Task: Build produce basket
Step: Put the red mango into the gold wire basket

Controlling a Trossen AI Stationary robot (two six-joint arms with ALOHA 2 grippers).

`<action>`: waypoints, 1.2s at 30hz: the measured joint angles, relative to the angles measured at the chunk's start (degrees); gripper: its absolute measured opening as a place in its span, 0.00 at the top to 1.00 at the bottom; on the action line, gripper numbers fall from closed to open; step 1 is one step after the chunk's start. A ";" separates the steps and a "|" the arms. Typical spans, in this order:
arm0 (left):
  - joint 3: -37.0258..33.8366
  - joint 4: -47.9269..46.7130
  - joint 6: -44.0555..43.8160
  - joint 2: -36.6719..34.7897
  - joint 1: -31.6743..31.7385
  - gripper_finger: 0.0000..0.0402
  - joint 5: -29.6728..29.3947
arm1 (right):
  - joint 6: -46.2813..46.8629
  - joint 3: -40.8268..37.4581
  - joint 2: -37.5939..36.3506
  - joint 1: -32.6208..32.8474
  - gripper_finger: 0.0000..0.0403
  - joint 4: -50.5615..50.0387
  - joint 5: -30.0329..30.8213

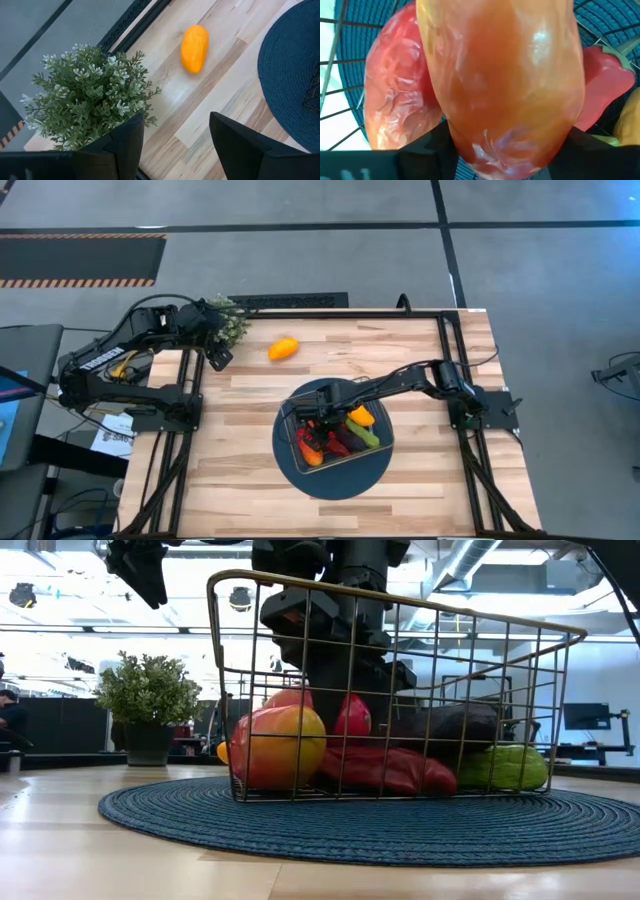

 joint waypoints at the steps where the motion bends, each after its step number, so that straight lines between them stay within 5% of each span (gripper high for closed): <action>1: 0.00 -0.01 0.00 0.00 -0.01 0.47 0.00 | -0.01 0.00 -0.01 -0.01 0.43 -0.03 -0.03; 10: 0.00 0.02 0.02 0.00 -0.01 0.47 0.00 | -0.07 -0.04 -0.01 -0.72 0.47 0.03 -0.43; 19: 0.00 0.04 0.02 0.00 -0.01 0.47 -0.03 | 0.10 -0.13 0.11 -0.72 0.25 -0.74 -0.38; 36: 0.00 0.58 -0.47 0.00 -0.02 0.47 -0.20 | -1.05 0.95 -0.22 -1.05 0.22 -4.13 -0.70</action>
